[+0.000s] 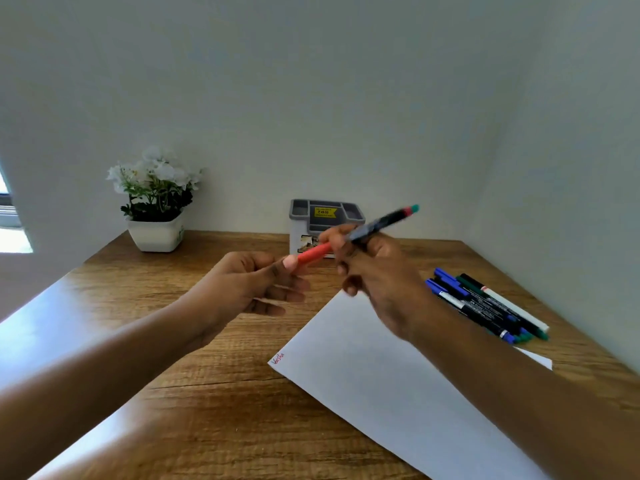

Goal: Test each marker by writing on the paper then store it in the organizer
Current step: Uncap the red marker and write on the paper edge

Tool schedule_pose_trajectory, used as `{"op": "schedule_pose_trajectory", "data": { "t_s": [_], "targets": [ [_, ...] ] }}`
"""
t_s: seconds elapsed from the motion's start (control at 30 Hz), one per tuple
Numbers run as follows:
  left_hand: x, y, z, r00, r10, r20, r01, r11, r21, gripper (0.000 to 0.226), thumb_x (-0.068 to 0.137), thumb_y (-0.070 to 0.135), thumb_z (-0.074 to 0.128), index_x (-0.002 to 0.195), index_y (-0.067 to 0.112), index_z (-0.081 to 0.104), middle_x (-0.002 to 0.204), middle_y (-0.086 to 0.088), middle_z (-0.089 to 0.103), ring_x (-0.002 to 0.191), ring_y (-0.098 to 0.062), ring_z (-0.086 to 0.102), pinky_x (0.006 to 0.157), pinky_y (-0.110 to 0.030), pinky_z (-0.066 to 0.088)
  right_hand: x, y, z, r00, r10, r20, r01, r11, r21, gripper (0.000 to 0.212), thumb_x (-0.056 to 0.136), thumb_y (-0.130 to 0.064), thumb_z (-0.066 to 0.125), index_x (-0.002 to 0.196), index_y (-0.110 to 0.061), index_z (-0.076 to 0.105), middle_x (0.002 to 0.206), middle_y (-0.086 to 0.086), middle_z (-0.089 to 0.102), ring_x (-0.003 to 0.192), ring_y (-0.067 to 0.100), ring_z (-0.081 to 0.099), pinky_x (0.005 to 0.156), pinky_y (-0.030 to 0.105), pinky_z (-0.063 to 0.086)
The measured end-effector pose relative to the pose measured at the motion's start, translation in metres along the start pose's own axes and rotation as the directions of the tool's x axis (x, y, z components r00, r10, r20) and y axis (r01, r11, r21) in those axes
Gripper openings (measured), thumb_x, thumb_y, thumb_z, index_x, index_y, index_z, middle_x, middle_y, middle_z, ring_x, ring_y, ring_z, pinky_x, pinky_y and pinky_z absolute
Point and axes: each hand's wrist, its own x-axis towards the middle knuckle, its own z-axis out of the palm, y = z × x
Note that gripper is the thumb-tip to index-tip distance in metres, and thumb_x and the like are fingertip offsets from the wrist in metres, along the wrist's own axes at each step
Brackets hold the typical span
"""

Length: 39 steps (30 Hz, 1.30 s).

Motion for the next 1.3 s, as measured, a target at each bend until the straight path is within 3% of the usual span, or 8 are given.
{"op": "schedule_pose_trajectory", "data": {
  "t_s": [0.1,0.2,0.33,0.43,0.67,0.97,1.1,1.3],
  "targets": [
    [0.03,-0.012,-0.005,0.977,0.06,-0.205,-0.047,0.996,0.069,0.036,0.076,0.043,0.065,0.105,0.022,0.069,0.102,0.001,0.074,0.102,-0.019,0.067,0.083,-0.033,0.055,0.02,-0.016,-0.019,0.993,-0.044,-0.111,0.041,0.999,-0.034,0.025,0.096,-0.036,0.043,0.083,-0.019,0.056,0.079,0.002,0.062,0.075,0.019,0.061,0.06,0.029,0.054],
    [0.078,-0.026,-0.008,0.934,0.067,-0.351,-0.023,0.991,0.129,0.054,0.083,0.029,0.07,0.133,0.024,0.051,0.135,-0.002,0.055,0.121,-0.02,0.053,0.098,-0.034,0.044,0.05,-0.034,-0.031,0.993,-0.097,-0.066,0.069,0.936,-0.346,0.03,0.098,-0.042,0.037,0.086,-0.018,0.052,0.064,0.0,0.058,0.053,0.012,0.058,0.054,0.03,0.054],
    [0.135,-0.036,0.002,0.935,-0.015,-0.355,0.089,0.977,0.193,0.095,0.078,0.029,0.077,0.15,0.029,0.014,0.157,-0.007,0.024,0.141,-0.031,0.029,0.11,-0.049,0.033,0.118,-0.053,-0.039,0.99,-0.122,0.072,0.106,0.305,-0.946,0.038,0.1,-0.036,0.037,0.099,-0.014,0.068,0.066,-0.004,0.051,0.056,0.01,0.047,0.05,0.023,0.033],
    [0.162,-0.035,0.007,0.931,-0.02,-0.364,0.114,0.964,0.239,0.111,0.075,0.035,0.078,0.152,0.025,-0.002,0.158,-0.009,0.02,0.141,-0.033,0.028,0.11,-0.048,0.03,0.159,-0.061,-0.039,0.995,0.092,0.039,0.028,0.124,-0.992,0.03,0.097,-0.019,0.04,0.111,-0.002,0.061,0.074,0.003,0.047,0.059,0.015,0.042,0.048,0.025,0.027],
    [0.184,-0.05,0.012,0.948,0.028,-0.317,0.034,0.981,0.189,0.11,0.068,0.036,0.084,0.151,0.026,0.011,0.147,-0.006,0.043,0.131,-0.028,0.045,0.108,-0.046,0.039,0.216,-0.063,-0.039,0.949,0.315,0.026,-0.047,0.222,-0.974,0.026,0.088,-0.006,0.055,0.109,0.005,0.064,0.092,0.012,0.055,0.065,0.017,0.045,0.052,0.024,0.041],
    [0.194,-0.057,0.021,0.932,0.115,-0.344,0.0,0.949,0.316,0.074,0.084,0.025,0.071,0.143,0.018,0.026,0.141,-0.007,0.048,0.126,-0.026,0.049,0.098,-0.035,0.045,0.236,-0.03,-0.027,0.999,-0.037,0.008,0.023,0.435,-0.9,0.03,0.074,-0.004,0.076,0.1,-0.004,0.062,0.102,0.013,0.066,0.095,0.025,0.067,0.083,0.034,0.055],
    [0.194,-0.056,0.022,0.926,0.119,-0.359,0.007,0.944,0.331,0.074,0.084,0.024,0.071,0.143,0.017,0.026,0.142,-0.007,0.048,0.126,-0.026,0.049,0.1,-0.036,0.044,0.243,-0.006,-0.016,0.997,-0.059,-0.05,-0.014,0.508,-0.861,0.028,0.068,-0.008,0.082,0.082,-0.01,0.058,0.098,0.013,0.068,0.087,0.025,0.067,0.073,0.032,0.057],
    [0.194,-0.056,0.022,0.925,0.119,-0.362,0.014,0.939,0.343,0.076,0.084,0.024,0.072,0.143,0.016,0.026,0.14,-0.009,0.049,0.123,-0.027,0.05,0.098,-0.037,0.045,0.254,0.028,0.002,0.994,-0.042,-0.106,-0.072,0.481,-0.873,0.041,0.072,-0.027,0.08,0.103,-0.006,0.064,0.104,0.01,0.068,0.088,0.024,0.063,0.072,0.032,0.05]
  ]
}}
